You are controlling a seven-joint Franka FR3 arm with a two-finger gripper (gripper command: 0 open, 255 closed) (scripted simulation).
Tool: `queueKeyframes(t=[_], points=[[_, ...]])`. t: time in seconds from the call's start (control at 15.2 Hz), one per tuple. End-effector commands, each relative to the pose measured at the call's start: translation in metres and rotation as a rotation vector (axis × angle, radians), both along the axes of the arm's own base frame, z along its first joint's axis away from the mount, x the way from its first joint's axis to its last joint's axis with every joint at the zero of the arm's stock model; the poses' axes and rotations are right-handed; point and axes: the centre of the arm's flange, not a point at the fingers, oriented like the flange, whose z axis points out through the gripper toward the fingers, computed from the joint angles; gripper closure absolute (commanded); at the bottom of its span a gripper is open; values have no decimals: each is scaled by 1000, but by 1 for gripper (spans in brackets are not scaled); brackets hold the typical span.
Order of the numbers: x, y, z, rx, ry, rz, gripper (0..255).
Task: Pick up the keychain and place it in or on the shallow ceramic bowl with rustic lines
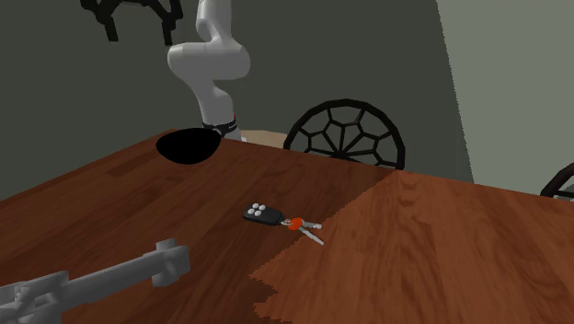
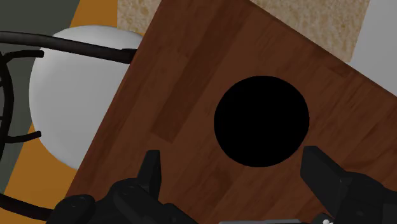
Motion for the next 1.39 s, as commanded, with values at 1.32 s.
queueKeyframes(t=[1.32], points=[[179, 145, -121, 29, 44, 521, 0]])
